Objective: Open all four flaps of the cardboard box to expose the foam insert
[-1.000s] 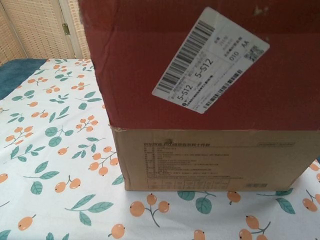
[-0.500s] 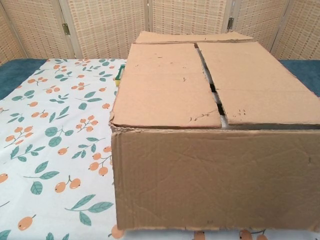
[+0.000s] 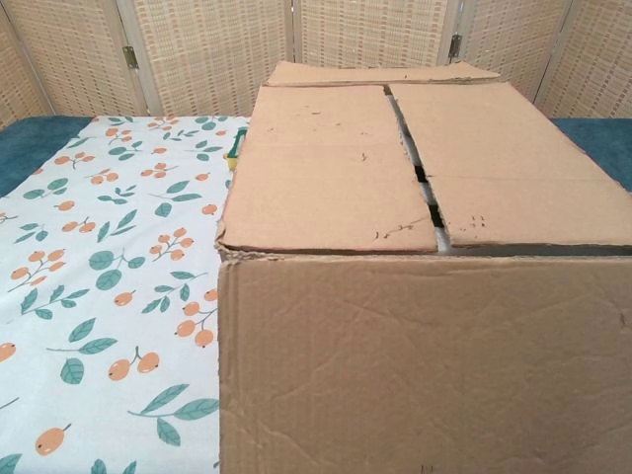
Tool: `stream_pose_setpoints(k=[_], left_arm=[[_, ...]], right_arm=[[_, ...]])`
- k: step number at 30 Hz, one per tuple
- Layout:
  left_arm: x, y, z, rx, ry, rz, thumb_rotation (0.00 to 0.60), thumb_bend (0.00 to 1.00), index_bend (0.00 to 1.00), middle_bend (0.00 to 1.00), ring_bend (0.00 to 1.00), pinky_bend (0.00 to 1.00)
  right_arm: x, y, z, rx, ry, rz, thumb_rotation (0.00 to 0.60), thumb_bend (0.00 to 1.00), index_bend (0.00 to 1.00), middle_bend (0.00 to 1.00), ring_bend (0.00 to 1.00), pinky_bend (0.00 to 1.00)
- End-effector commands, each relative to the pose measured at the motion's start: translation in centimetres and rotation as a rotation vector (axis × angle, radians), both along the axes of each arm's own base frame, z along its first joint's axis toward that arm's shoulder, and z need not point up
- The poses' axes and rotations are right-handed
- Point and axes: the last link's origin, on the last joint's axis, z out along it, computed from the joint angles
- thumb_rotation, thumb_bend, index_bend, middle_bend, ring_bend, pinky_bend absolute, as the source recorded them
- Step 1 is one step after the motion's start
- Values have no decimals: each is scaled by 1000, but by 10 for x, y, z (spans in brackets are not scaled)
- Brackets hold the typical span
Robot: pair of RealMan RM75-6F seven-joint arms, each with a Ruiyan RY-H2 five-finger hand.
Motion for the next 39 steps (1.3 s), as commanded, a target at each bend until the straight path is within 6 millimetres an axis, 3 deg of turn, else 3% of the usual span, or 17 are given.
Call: stream_pose_setpoints(k=[1, 4, 13, 21, 29, 39], left_arm=[[0, -1, 1, -1, -12, -4, 600, 283, 50, 127, 91, 0], [0, -2, 2, 3, -17, -9, 600, 282, 51, 128, 93, 0], [-2, -3, 7, 14, -49, -12, 600, 282, 51, 128, 88, 0], [-1, -6, 11, 24, -72, -23, 600, 283, 51, 128, 88, 0], [0, -10, 16, 25, -107, -36, 600, 283, 54, 128, 92, 0], [0, -13, 20, 28, -140, -49, 600, 283, 58, 129, 95, 0]], right_arm=[[45, -30, -42, -77, 199, 219, 297, 569, 312, 57, 93, 1], [57, -39, -60, -67, 240, 268, 234, 585, 379, 57, 78, 0], [78, -52, -99, -37, 309, 369, 226, 611, 469, 57, 68, 0], [83, -54, -121, 7, 333, 382, 180, 611, 487, 64, 79, 0], [80, -62, -149, 30, 412, 404, 173, 612, 500, 66, 73, 0], [73, -70, -158, 44, 466, 351, 166, 612, 504, 71, 67, 0]])
